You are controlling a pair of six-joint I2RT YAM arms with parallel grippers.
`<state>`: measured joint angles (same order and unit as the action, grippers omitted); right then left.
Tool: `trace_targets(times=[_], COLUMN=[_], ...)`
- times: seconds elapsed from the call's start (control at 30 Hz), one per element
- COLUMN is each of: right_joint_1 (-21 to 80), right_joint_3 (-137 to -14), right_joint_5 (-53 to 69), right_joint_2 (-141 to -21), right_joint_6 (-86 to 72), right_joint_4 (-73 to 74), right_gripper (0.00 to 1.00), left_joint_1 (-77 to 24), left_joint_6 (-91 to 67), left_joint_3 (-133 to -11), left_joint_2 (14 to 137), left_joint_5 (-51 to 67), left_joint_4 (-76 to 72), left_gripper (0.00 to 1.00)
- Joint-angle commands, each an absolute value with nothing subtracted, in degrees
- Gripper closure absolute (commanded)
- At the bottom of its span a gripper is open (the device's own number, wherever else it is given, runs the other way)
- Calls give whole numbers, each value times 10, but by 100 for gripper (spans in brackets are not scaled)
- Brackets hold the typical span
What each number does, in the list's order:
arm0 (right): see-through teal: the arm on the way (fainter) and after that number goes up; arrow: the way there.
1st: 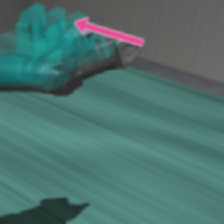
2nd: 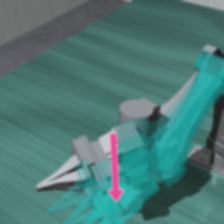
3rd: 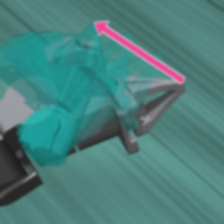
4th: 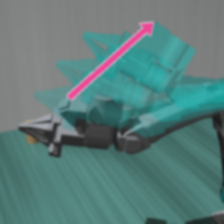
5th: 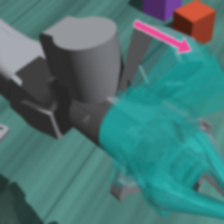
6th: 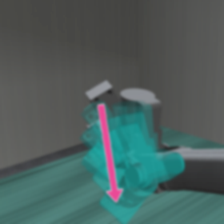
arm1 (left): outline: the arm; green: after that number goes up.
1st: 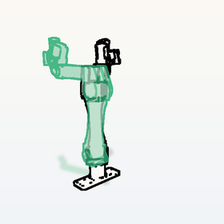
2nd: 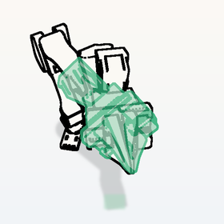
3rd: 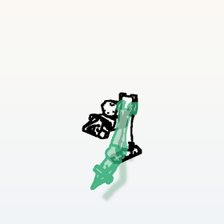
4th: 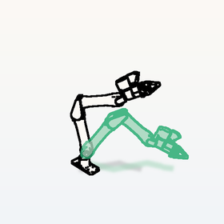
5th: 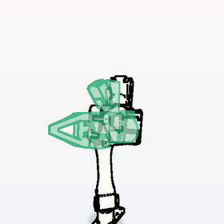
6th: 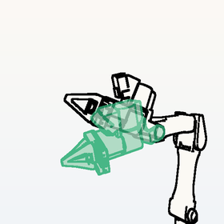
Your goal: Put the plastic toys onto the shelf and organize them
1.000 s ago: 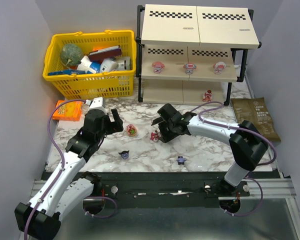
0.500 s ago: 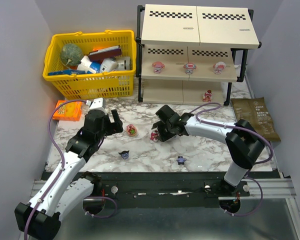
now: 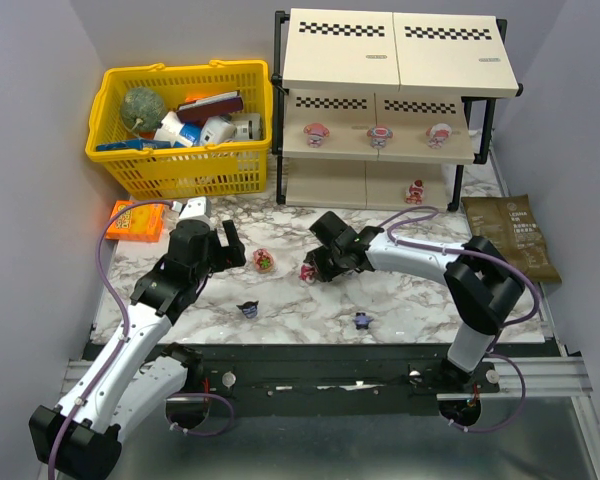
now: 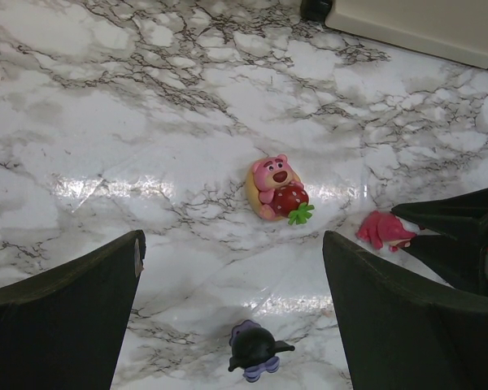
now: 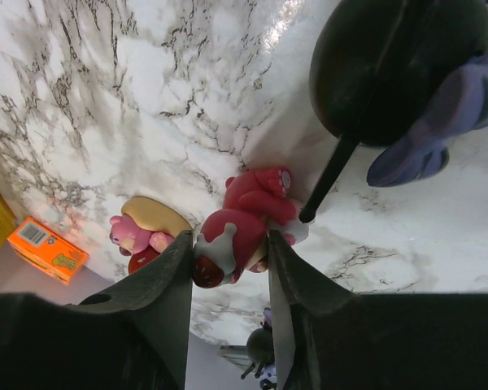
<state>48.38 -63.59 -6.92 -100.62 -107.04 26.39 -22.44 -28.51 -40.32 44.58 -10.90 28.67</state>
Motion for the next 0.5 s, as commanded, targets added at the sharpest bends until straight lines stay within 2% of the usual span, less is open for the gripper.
trace_targets(times=[0.0, 0.13, 0.47], right_joint_1=[489, 488, 485], right_joint_3=[-650, -657, -694], right_joint_5=[-83, -85, -124], right_joint_2=[-1012, -1005, -964], right_joint_6=[-1069, -1058, -1013], right_joint_4=[262, 260, 264], right_gripper=[63, 74, 77], left_joint_1=[-221, -221, -221], left_joint_6=[-279, -279, -279], left_joint_3=[-397, -397, -398], left_joint_2=[438, 435, 434], left_joint_5=[-115, -118, -122], left_joint_4=[289, 289, 288], left_gripper=[1, 1, 1])
